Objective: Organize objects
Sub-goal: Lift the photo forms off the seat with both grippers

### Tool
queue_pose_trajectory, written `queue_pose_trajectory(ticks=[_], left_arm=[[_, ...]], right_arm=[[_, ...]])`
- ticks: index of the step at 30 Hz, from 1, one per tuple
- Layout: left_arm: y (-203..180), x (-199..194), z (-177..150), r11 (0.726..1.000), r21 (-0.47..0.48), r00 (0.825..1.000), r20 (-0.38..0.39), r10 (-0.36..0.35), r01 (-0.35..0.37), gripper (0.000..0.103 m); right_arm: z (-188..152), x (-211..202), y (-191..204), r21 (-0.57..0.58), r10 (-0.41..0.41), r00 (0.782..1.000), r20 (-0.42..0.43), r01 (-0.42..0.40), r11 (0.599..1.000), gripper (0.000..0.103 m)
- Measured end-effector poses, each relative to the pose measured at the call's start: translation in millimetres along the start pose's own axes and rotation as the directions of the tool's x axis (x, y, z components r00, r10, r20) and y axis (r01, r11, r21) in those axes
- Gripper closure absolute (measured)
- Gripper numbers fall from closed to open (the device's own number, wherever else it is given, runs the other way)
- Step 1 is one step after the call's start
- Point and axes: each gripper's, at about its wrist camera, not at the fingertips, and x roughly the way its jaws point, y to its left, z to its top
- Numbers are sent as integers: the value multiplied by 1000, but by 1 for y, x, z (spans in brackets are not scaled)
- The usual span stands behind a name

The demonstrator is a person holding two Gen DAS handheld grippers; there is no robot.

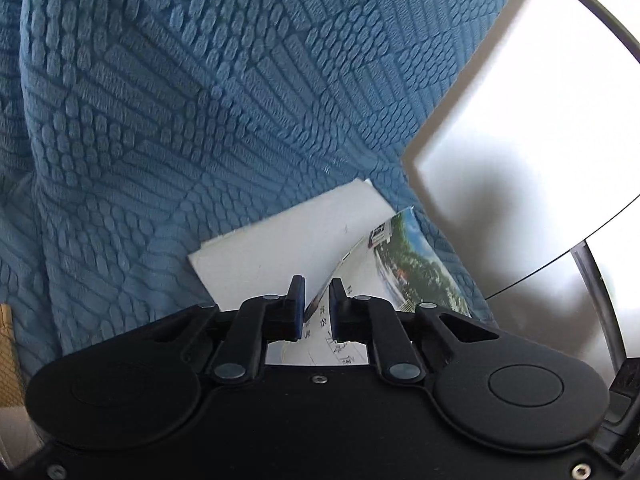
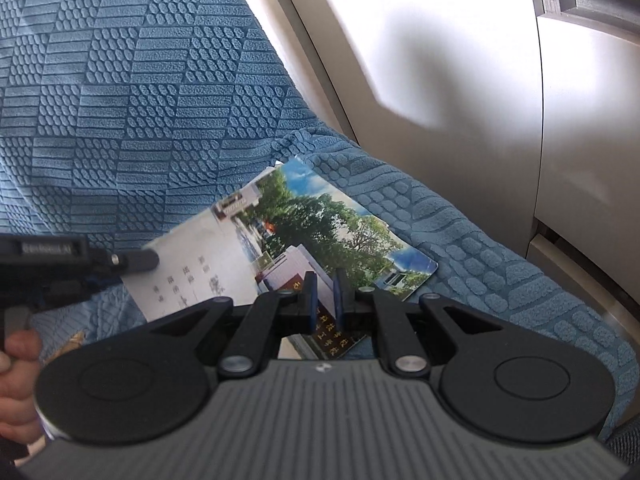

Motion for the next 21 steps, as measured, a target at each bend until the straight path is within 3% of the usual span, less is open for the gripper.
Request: queue_pose_trajectory(ticks=[6,7,13,17,21], left_arm=[[-7,-5,-2,998,-34,998,-20,58,-58,96],[-11,-10,-2,998,-36,998,-18,58,-59,97],[-33,-34,1,996,-71,999,-27,45,-47,101],[-45,-50,1,993,-120,1000,-13,14,-15,101],[-55,-66,-1,989,-149,1000,10,-14,15,102]], right_arm=[[6,2,-3,29,8,1000,-9,-8,1000,94],[8,1,-4,38,12,1000,-10,-12,999,89],[18,-13,-4,98,100,995,12,-100,990,88],[23,-35,7,124,225,972,61,-231,965,87],[12,-54,11,260,323,945,53,-325,909,87]])
